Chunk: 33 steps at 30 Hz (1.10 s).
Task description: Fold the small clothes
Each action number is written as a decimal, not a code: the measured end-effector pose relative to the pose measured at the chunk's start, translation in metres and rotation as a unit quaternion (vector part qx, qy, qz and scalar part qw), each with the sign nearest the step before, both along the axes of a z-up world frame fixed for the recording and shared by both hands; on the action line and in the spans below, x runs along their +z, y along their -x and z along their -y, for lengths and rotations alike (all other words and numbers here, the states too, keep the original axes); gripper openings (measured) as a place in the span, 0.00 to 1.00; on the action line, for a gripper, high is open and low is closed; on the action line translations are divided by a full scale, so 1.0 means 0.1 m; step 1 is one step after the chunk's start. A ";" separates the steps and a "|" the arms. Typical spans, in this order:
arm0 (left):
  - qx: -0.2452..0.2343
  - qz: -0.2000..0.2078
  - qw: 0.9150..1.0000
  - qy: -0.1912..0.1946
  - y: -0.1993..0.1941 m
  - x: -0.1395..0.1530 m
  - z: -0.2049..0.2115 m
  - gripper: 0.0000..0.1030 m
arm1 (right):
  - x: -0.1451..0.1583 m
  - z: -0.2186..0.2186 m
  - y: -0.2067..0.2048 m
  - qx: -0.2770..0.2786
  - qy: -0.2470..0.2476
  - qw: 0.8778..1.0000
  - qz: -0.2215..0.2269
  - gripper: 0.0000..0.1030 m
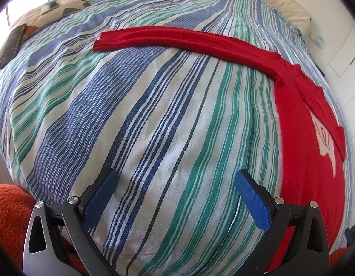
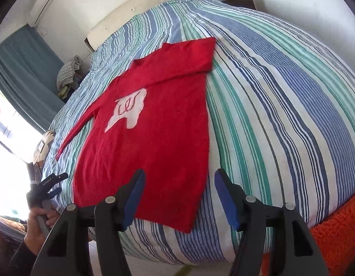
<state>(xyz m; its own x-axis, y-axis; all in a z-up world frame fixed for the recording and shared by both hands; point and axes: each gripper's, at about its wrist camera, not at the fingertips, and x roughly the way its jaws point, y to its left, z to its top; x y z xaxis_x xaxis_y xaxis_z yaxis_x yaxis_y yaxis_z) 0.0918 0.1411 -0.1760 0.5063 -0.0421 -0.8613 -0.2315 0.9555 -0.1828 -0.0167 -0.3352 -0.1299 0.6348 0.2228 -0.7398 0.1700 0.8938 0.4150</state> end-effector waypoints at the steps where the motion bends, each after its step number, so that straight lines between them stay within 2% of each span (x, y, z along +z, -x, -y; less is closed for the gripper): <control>1: -0.002 -0.001 1.000 -0.004 0.00 0.00 0.01 0.99 | 0.00 0.02 0.00 -0.004 -0.001 1.000 0.001 0.60; 33: -0.006 -0.004 1.000 -0.018 0.00 -0.03 0.04 0.99 | 0.09 -0.06 0.03 0.019 0.025 0.999 0.017 0.60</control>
<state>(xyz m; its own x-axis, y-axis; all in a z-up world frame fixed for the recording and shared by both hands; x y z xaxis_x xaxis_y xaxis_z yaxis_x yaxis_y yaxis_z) 0.0919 0.1372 -0.1790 0.4989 -0.0173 -0.8665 -0.2209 0.9642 -0.1465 -0.0194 -0.3291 -0.1207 0.6521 0.2103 -0.7284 0.1219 0.9192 0.3744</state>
